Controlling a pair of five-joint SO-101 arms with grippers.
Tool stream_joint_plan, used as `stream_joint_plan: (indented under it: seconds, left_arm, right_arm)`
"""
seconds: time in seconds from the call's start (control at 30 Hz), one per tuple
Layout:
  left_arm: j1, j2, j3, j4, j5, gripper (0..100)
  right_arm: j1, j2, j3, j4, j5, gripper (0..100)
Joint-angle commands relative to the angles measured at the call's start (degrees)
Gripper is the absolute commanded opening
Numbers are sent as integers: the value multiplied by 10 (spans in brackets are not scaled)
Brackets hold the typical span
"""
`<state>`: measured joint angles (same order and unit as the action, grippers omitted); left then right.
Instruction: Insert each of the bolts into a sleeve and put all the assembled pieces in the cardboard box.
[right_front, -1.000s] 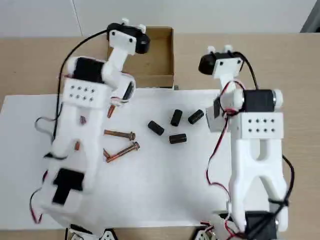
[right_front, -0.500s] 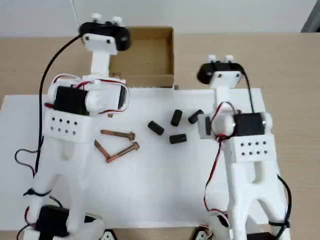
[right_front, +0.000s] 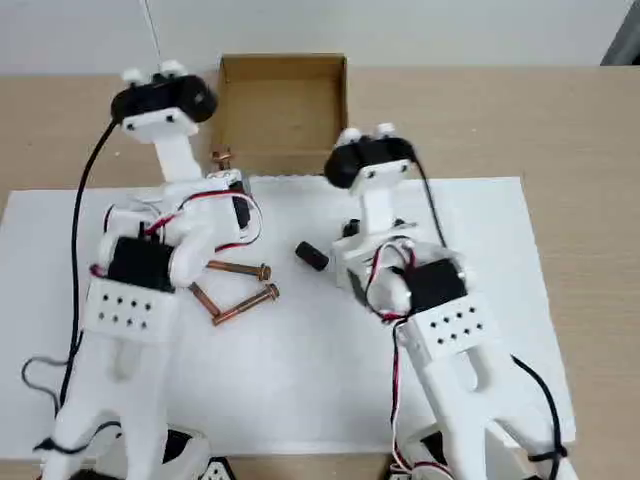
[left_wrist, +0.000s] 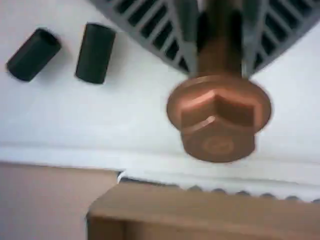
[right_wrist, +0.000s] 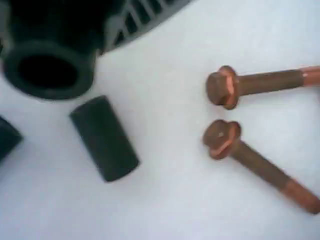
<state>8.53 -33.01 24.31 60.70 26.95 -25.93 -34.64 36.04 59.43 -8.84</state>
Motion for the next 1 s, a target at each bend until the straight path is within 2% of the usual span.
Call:
stream_joint_plan:
  seconds: [0.0,0.13,0.4,0.53,0.7,0.87,0.97]
  left_arm:
    - [4,-70,36,-66,40,5]
    - [4,-133,102,-128,55,5]
    - [4,-260,189,-222,69,5]
    - [11,-303,201,-226,102,5]
    - [40,-346,235,-225,103,5]
    - [47,-377,288,-225,102,5]
    - [47,-393,313,-227,102,5]
  right_arm:
    - [-30,-29,6,-46,-4,3]
    - [-60,-56,24,-86,-4,3]
    - [-76,-131,43,-106,-3,3]
    - [-98,-173,67,-106,-3,4]
    - [-116,-259,143,-110,-2,4]
    - [-122,-346,235,-165,4,4]
    - [-123,-395,296,-200,40,4]
